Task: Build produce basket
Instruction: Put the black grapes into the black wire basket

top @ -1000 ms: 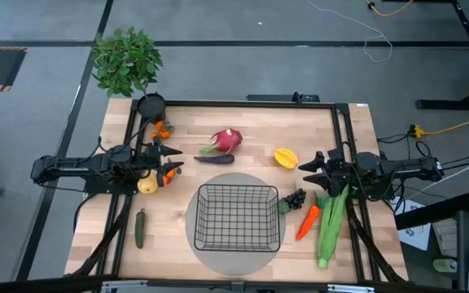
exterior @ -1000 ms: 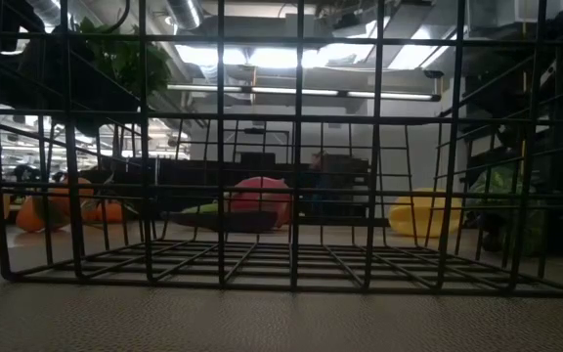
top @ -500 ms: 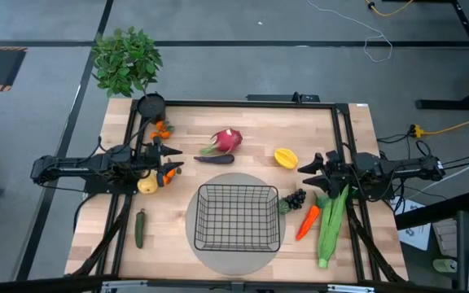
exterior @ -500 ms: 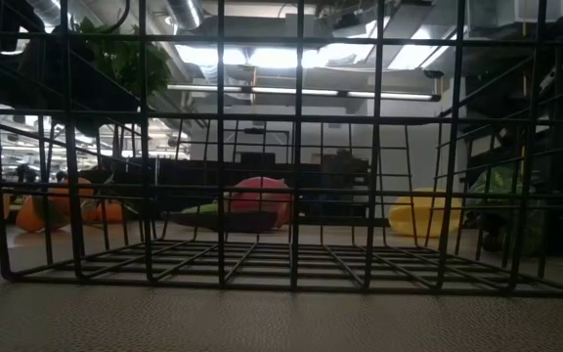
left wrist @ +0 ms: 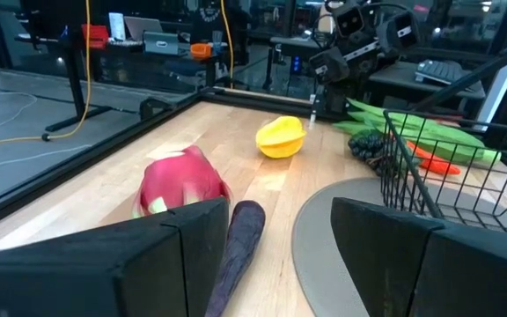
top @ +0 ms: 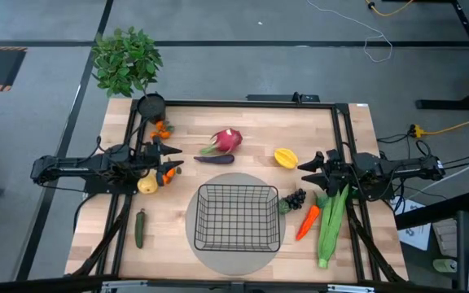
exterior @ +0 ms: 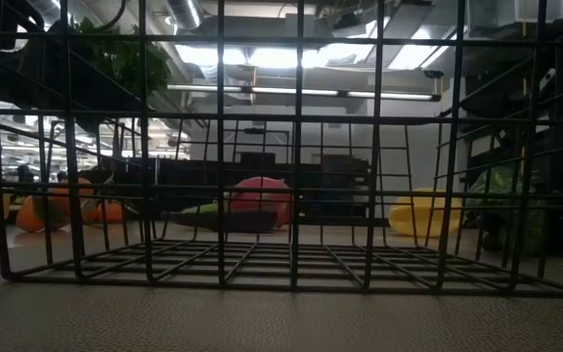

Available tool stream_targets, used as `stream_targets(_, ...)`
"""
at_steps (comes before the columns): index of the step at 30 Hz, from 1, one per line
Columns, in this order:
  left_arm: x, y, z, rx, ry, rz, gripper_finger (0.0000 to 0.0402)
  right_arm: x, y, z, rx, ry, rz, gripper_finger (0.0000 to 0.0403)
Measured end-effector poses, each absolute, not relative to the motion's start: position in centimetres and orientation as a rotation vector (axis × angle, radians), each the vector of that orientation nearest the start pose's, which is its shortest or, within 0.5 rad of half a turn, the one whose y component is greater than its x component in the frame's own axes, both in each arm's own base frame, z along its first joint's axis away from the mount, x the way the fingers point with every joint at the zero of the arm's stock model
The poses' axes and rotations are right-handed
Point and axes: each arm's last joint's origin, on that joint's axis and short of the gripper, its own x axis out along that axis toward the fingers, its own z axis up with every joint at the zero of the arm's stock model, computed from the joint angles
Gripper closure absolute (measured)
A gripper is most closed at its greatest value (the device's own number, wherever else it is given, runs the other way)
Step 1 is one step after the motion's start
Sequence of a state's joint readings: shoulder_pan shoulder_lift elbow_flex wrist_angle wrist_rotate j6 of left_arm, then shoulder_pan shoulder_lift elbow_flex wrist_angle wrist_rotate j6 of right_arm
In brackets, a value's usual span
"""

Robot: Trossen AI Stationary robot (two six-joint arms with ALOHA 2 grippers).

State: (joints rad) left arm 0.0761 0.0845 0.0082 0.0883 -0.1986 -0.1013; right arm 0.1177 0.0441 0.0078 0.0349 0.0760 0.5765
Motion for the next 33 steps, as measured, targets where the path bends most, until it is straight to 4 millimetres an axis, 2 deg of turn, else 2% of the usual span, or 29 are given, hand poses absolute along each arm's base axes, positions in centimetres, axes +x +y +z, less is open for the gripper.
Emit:
stream_targets(5,10.1,1.4,16.8,-0.102,-0.027,0.285,0.0209,9.9,0.9,16.6,0.642,0.011,0.035,0.0123)
stream_targets(8,10.1,1.4,16.8,-0.125,-0.03,0.285,0.0209,9.9,1.2,16.5,0.797,0.054,0.1,0.0123)
stream_targets(10,10.1,1.4,16.8,-0.164,-0.038,0.291,0.0209,9.9,1.3,16.5,0.832,0.073,0.12,0.0123)
stream_targets(15,10.1,1.4,16.9,-0.306,-0.069,0.299,0.0209,9.9,0.8,16.7,0.88,-0.01,0.001,0.0123)
stream_targets(17,10.1,1.5,16.9,-0.301,-0.075,0.331,0.0209,9.9,0.6,16.8,0.875,-0.063,-0.082,0.0123)
stream_targets(20,9.9,1.9,17.0,-0.252,-0.091,0.485,0.0209,9.9,0.2,17.0,0.835,-0.127,-0.199,0.0123)
stream_targets(24,9.6,2.3,17.1,-0.16,-0.092,0.644,0.0209,9.9,0.3,16.9,0.68,-0.095,-0.201,0.0123)
stream_targets(28,9.7,2.3,16.7,-0.106,-0.038,0.625,0.0209,10.3,0.5,16.4,0.559,-0.029,-0.2,0.0123)
stream_targets(33,9.8,2.1,16.9,-0.321,-0.111,0.538,0.0209,10.4,0.5,17.1,0.715,-0.12,-0.204,0.0123)
